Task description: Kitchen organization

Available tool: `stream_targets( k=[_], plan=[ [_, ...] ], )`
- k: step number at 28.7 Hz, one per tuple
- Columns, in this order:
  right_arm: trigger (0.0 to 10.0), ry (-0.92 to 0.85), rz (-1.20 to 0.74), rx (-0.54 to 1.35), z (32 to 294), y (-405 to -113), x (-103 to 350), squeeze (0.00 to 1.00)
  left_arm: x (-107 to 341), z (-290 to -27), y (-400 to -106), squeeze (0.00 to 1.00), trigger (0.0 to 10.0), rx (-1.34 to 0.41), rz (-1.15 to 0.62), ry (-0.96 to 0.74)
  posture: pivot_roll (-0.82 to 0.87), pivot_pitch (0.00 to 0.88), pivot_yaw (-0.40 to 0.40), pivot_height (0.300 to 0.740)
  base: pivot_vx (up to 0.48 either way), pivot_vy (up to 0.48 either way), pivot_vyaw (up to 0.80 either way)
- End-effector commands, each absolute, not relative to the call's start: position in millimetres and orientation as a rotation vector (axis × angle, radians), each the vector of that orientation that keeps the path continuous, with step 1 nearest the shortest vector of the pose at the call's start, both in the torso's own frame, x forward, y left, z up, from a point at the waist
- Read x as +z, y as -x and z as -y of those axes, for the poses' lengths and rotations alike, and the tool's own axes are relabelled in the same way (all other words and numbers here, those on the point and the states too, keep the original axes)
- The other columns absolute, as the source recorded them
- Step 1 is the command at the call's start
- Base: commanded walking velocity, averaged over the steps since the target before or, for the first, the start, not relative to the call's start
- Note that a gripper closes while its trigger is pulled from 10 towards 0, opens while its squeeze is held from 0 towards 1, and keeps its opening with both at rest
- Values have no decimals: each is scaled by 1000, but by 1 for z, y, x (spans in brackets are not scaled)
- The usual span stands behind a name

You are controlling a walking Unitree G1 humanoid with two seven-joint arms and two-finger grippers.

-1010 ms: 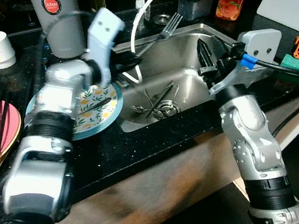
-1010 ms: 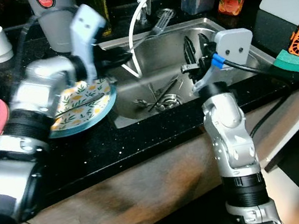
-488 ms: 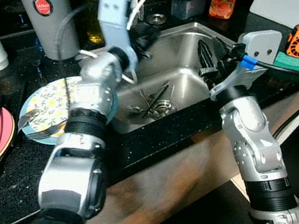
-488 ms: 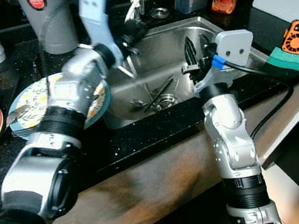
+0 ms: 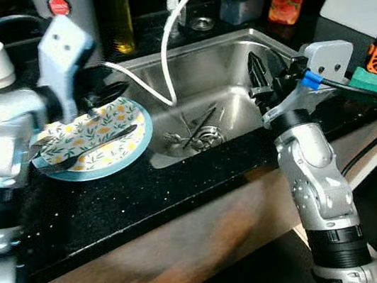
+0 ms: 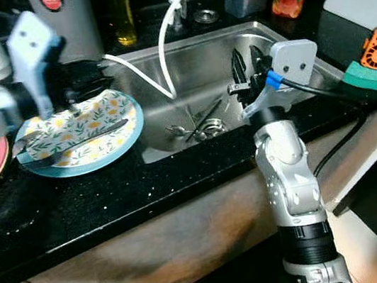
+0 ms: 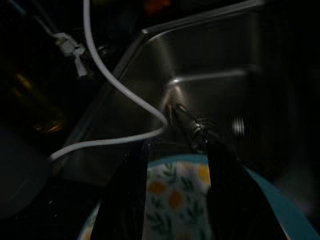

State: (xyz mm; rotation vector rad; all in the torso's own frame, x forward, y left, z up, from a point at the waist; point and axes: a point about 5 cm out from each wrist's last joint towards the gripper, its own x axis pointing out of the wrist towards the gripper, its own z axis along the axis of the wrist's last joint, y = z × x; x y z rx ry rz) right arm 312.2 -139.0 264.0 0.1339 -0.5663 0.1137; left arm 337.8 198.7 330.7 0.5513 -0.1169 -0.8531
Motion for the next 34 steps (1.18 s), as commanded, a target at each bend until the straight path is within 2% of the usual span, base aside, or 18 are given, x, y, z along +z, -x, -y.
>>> stream_targets(
  k=[1, 2, 4, 10, 20, 31, 32, 33, 34],
  plan=[
    [10000, -139, 558, 104, 138, -311, 259, 0, 336, -203, -335, 0, 10000, -870, 90, -570, 114, 89, -21, 740, 0, 0, 0],
    [10000, -139, 558, 104, 138, -311, 259, 0, 336, -203, -335, 0, 10000, -870, 90, -570, 114, 89, -21, 740, 0, 0, 0],
    [10000, -145, 554, 97, 139, -310, 257, 0, 322, -225, -337, 0, 10000, -836, -28, -614, 122, 92, -14, 740, 0, 0, 0],
    [10000, -147, 549, 86, 141, -310, 255, 0, 287, -248, -333, 0, 10000, -850, -206, -598, 127, 100, -2, 740, 0, 0, 0],
    [10000, -157, 546, 81, 140, -309, 253, 0, 272, -253, -327, 0, 10000, -856, -223, -541, 133, 107, -5, 740, 0, 0, 0],
    [10000, -153, 549, 87, 140, -311, 255, 0, 217, -261, -327, 0, 10000, -852, -409, -548, 130, 105, -13, 740, 0, 0, 0],
    [10000, -153, 549, 87, 140, -311, 255, 0, 215, -262, -328, 0, 6549, -837, -416, -548, 126, 104, -13, 740, 0, 0, 0],
    [10000, -152, 549, 87, 140, -311, 255, 0, 215, -261, -329, 0, 0, -833, -406, -549, 123, 104, -15, 740, 0, 0, 0],
    [10000, -152, 549, 87, 140, -311, 255, 0, 215, -261, -329, 0, 0, -833, -406, -549, 123, 104, -15, 740, 0, 0, 0]
  ],
)
